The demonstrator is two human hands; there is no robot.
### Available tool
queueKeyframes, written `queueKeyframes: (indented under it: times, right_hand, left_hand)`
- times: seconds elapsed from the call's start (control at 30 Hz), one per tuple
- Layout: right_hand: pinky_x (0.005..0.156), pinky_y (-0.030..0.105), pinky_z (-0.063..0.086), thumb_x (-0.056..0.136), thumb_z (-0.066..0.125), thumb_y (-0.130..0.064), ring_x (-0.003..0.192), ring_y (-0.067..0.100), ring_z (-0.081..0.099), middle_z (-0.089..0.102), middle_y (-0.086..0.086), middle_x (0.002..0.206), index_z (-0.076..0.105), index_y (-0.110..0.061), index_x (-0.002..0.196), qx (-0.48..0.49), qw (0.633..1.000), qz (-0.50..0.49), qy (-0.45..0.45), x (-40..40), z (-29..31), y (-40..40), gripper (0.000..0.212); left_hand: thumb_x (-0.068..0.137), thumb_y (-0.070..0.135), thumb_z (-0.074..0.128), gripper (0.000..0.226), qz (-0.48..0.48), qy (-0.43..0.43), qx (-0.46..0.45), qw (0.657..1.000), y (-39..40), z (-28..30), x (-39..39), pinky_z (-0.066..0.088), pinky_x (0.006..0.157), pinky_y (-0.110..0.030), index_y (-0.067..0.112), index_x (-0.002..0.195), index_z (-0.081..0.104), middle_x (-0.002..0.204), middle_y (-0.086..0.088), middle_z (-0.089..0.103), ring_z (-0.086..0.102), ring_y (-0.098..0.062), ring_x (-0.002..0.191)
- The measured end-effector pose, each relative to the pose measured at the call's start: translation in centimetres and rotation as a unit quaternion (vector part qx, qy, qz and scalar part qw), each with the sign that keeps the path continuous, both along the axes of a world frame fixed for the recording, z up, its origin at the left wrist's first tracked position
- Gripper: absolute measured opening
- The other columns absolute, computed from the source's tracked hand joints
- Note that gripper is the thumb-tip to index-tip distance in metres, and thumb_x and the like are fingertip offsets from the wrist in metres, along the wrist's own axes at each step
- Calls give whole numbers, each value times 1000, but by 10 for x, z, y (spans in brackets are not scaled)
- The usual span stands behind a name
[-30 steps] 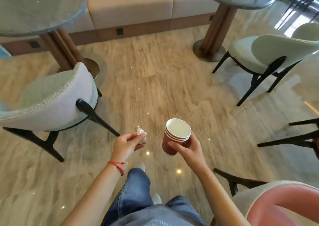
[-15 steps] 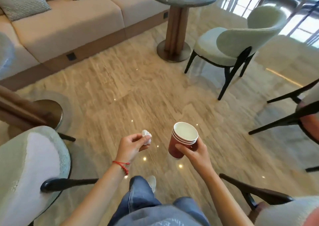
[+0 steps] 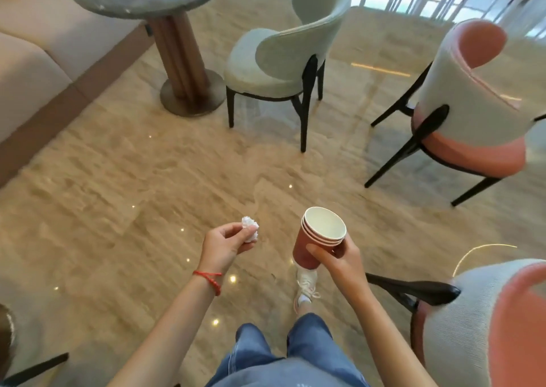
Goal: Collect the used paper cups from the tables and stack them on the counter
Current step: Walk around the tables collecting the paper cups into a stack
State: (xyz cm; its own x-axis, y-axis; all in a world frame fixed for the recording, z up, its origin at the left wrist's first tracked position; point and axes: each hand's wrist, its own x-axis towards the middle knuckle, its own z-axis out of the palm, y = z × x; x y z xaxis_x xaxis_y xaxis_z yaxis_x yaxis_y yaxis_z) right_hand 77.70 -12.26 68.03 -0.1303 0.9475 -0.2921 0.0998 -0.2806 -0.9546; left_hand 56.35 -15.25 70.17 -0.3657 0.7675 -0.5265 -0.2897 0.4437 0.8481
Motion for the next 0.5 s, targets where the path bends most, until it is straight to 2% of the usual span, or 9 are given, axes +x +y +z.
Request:
queueKeyframes:
  times: [0.27,0.5]
  right_hand:
    - [72,13,49,65,81,-8,87,-3,65,71,-11,92,58,-29,103,3,998,-70,1,75,2,119,48]
    - [74,15,51,66,80,-6,89,-1,65,68,-7,100,56,-28,107,15,995,-100,1,129,16,237,52]
  left_hand:
    - [78,3,68,4,-50,-15,-1,999,147,-4,77,54,58,-17,0,76,66,62,-3,67,63,-13,59]
    - [77,5,69,6,-100,-10,20,995,272,7,134,55,58,-17,5,72,68,58,2,68,65,-7,57]
